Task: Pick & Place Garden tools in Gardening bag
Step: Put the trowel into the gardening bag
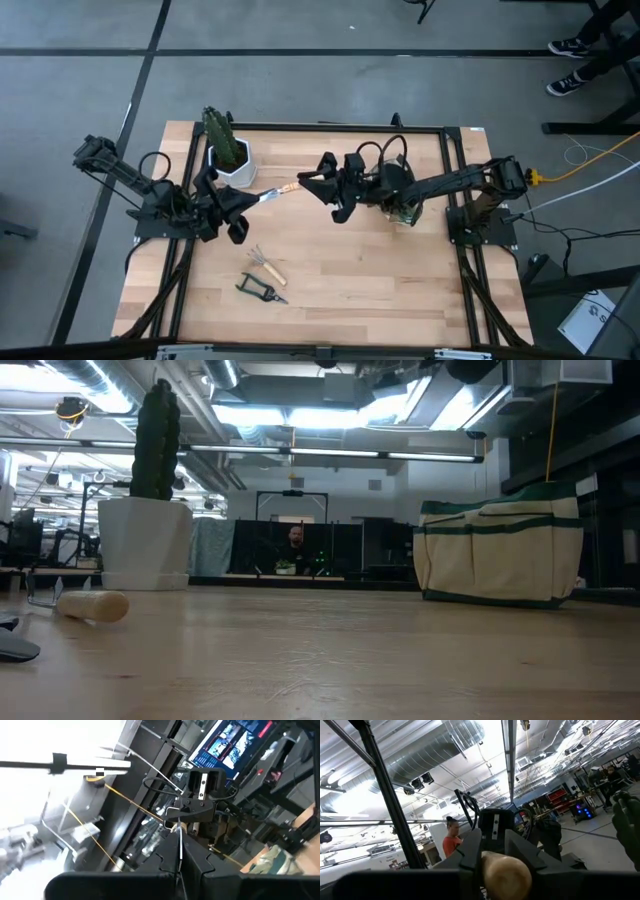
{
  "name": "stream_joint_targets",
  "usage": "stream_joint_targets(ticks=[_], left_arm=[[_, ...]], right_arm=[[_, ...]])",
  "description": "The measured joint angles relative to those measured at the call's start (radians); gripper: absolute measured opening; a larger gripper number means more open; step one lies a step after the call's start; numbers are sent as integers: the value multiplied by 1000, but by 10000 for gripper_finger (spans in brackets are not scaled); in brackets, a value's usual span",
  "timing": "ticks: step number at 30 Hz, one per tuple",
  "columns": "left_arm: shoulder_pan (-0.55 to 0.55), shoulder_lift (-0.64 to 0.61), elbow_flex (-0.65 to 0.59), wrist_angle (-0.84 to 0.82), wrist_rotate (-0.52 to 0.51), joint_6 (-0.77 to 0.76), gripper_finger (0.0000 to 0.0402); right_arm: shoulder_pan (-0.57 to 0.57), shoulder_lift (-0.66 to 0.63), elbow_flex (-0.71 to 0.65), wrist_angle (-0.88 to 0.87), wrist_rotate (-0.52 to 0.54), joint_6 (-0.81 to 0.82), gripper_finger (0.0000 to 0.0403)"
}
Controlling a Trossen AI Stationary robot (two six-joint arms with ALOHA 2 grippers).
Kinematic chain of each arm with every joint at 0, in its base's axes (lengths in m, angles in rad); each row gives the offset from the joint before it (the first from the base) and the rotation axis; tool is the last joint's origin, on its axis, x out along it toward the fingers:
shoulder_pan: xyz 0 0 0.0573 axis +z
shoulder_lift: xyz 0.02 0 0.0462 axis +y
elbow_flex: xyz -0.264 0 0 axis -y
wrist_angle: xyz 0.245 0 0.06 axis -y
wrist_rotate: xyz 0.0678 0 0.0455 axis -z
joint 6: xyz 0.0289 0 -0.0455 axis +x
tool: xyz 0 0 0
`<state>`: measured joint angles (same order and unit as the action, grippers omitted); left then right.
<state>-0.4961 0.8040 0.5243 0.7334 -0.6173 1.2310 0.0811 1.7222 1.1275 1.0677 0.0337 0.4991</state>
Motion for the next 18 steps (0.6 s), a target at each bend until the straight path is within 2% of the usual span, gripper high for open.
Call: stream_joint_targets(ticks=[6, 14, 18], left_arm=[[0, -4, 0, -11, -37, -222, 30], [2, -4, 0, -82, -11, -507, 126], [1, -3, 0, -132, -7, -715, 175]], right_arm=[[-1, -16, 1, -66, -12, -20, 66], [5, -41, -1, -203, -16, -40, 66], [5, -41, -2, -265, -15, -43, 66]])
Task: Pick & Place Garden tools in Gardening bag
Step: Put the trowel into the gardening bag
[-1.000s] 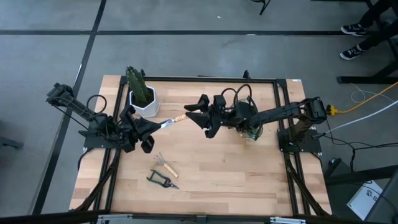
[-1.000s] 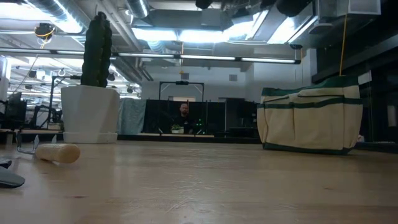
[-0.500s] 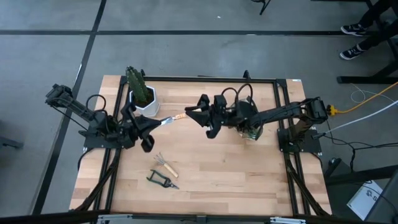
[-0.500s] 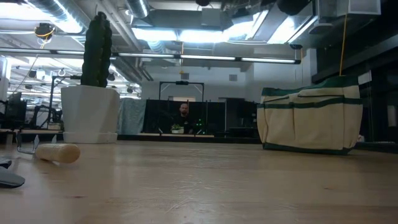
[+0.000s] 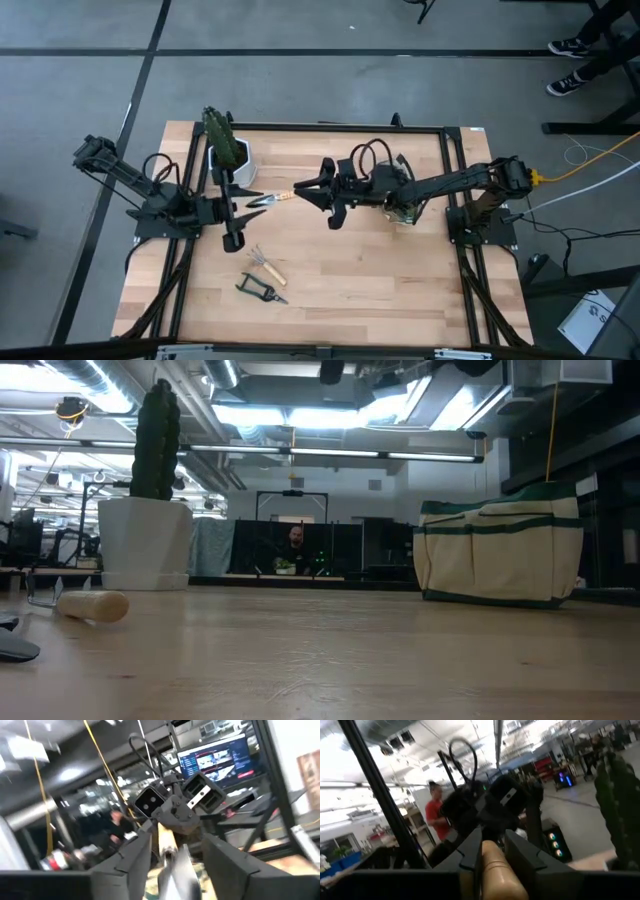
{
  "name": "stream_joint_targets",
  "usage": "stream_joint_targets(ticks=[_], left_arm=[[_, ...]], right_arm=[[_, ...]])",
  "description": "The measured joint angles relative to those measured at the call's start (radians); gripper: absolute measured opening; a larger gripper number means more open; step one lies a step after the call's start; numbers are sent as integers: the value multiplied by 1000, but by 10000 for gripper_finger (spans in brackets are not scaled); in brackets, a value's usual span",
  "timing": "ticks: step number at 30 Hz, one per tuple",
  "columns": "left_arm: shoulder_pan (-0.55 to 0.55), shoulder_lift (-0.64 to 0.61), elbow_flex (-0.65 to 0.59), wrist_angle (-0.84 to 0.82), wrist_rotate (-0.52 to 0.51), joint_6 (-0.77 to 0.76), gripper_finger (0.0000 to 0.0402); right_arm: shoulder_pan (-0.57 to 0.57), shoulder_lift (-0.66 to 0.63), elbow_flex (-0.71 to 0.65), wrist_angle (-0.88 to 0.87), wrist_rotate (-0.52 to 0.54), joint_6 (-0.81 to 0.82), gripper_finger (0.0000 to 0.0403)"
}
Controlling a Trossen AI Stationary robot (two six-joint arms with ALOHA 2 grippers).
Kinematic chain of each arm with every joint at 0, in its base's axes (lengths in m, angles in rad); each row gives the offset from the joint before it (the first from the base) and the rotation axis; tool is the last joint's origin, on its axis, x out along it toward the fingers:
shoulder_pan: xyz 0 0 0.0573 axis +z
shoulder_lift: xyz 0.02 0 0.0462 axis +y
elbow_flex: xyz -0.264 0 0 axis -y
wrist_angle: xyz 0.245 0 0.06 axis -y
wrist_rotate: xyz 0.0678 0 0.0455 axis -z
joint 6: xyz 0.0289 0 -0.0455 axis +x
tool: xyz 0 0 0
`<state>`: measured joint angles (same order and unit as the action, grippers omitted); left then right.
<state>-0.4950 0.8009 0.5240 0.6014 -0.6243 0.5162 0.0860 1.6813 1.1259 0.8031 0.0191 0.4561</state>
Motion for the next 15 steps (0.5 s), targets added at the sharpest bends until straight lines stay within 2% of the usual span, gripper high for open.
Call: stream_joint_targets(ticks=[4, 7, 15], left_arm=[[0, 0, 1, -79, -3, -187, 214], [-1, -6, 1, -139, -6, -321, 234], [1, -23, 1, -336, 5, -564, 245]], right_arm=[[0, 0, 0, -63, 0, -8, 66], [0, -12, 0, -179, -23, -27, 66], [42, -40, 38, -601, -15, -29, 66]])
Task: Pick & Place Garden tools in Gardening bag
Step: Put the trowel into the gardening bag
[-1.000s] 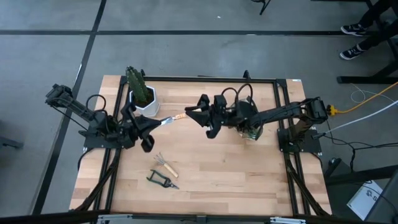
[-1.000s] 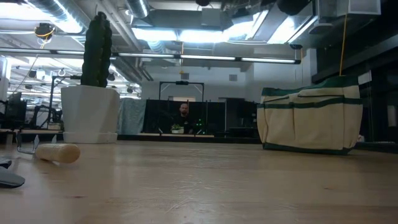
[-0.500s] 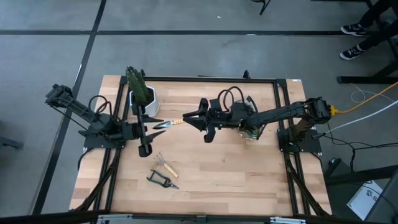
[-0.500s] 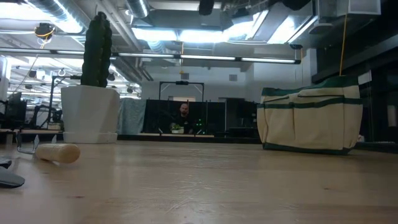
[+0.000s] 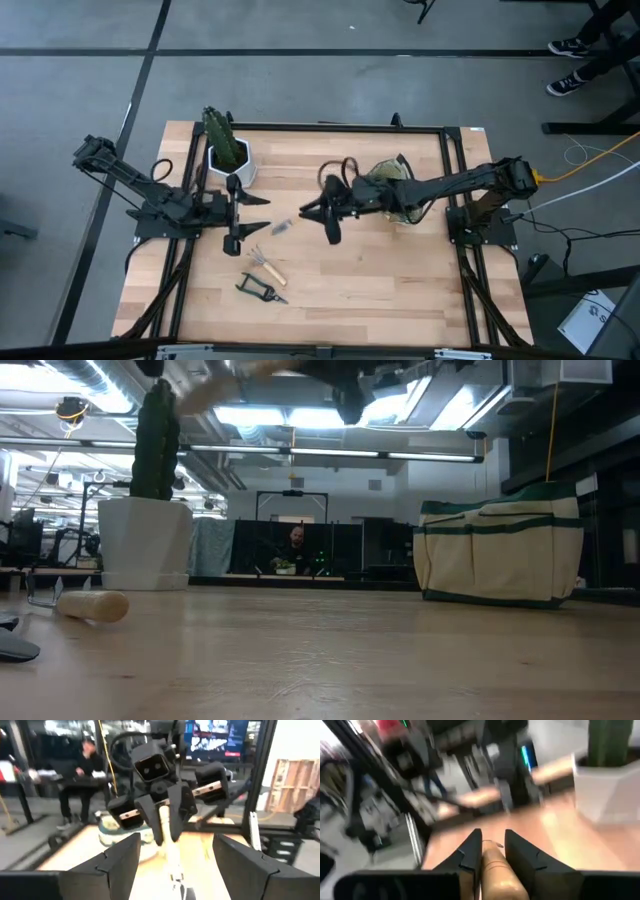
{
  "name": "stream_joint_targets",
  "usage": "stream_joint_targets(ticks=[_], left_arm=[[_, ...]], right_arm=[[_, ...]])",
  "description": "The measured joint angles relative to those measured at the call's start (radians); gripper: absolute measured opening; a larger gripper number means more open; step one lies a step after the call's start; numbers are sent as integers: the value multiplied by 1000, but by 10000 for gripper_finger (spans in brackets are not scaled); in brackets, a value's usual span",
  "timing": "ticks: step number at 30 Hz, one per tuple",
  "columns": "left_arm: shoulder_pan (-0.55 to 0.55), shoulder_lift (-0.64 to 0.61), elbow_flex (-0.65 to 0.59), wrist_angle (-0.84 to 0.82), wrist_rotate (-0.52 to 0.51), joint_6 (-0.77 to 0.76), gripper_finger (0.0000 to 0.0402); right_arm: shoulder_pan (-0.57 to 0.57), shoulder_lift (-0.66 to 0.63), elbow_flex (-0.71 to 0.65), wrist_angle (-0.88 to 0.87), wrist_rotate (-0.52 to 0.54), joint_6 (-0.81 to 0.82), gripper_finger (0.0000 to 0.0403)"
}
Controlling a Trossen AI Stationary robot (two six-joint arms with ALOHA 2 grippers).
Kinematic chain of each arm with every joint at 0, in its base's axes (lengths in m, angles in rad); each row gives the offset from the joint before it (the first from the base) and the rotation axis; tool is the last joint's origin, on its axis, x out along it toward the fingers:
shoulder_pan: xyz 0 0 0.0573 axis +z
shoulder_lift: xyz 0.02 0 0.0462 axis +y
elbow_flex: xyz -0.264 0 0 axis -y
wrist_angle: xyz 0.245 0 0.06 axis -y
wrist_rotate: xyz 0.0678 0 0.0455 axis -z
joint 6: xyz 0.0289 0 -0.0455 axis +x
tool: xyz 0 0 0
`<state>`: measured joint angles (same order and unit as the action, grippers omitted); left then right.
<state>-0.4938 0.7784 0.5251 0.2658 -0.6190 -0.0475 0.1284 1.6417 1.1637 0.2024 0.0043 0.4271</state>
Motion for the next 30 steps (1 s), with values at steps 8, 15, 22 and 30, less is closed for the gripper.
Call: stream_joint_targets(ticks=[8, 15, 22, 30], left_arm=[[0, 26, 0, -84, 101, -119, 234], [14, 65, 0, -74, 125, -124, 224], [62, 114, 0, -37, 165, -127, 221], [102, 179, 0, 6, 185, -139, 219]], right_arm=[[75, -12, 12, -288, 89, 124, 66], [138, -84, 80, -663, 122, 269, 66], [198, -123, 276, -1218, 247, 360, 66], [221, -124, 380, -1618, 419, 738, 66]])
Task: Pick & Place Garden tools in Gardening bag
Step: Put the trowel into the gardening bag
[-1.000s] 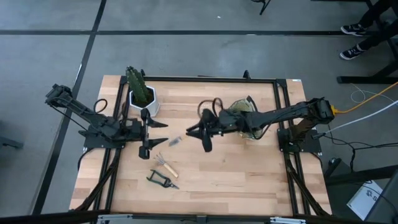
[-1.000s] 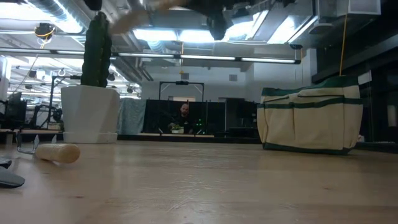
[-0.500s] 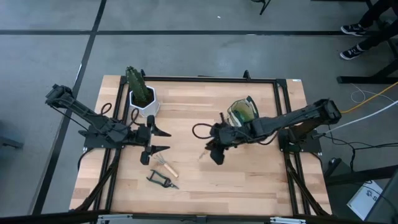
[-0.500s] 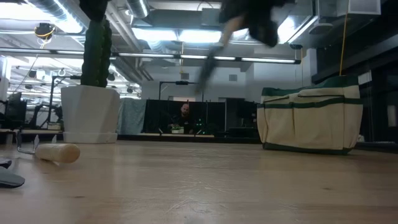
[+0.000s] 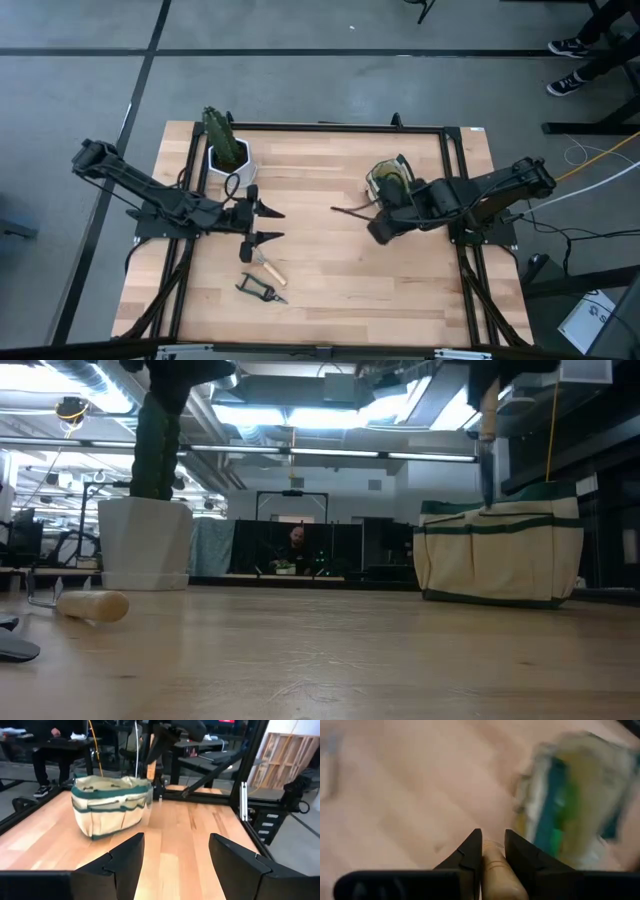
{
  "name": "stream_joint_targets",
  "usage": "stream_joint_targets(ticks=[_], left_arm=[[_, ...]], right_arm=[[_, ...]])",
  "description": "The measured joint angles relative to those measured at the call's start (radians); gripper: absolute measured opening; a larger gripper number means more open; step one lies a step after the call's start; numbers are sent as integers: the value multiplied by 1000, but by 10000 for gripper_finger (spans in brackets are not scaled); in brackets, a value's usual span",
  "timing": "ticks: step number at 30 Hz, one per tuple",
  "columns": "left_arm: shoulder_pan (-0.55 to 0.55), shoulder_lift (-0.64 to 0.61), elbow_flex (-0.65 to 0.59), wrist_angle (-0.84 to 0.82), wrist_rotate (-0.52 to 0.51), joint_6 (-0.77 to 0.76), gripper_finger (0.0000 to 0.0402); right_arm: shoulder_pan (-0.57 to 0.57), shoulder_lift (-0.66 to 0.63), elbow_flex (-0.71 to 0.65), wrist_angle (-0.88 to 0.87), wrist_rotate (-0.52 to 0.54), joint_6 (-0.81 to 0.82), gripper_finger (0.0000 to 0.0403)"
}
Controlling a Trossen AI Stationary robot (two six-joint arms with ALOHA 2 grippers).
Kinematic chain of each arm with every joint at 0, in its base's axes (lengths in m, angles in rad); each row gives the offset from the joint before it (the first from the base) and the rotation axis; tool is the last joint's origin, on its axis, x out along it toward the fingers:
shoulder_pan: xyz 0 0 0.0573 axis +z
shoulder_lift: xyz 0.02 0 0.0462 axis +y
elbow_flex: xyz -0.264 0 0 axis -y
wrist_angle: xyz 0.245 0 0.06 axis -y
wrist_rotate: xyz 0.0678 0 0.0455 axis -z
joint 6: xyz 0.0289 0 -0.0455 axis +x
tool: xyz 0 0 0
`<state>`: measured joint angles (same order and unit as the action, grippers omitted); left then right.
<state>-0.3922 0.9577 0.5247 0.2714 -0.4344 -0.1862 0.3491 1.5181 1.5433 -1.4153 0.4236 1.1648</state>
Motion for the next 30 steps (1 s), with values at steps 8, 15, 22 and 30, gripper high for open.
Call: stream_joint_targets(ticks=[8, 15, 22, 30], left_arm=[[16, 38, 0, 21, 7, -11, 221], [15, 52, 0, 22, 16, -11, 217], [15, 51, 0, 25, 18, -11, 219], [15, 51, 0, 24, 18, -11, 215]], right_arm=[[6, 3, -17, -112, 11, 225, 66], [-5, 2, -17, -156, 101, 264, 66], [-17, 8, -17, -156, 119, 261, 66], [-17, 8, -17, -156, 72, 240, 66]])
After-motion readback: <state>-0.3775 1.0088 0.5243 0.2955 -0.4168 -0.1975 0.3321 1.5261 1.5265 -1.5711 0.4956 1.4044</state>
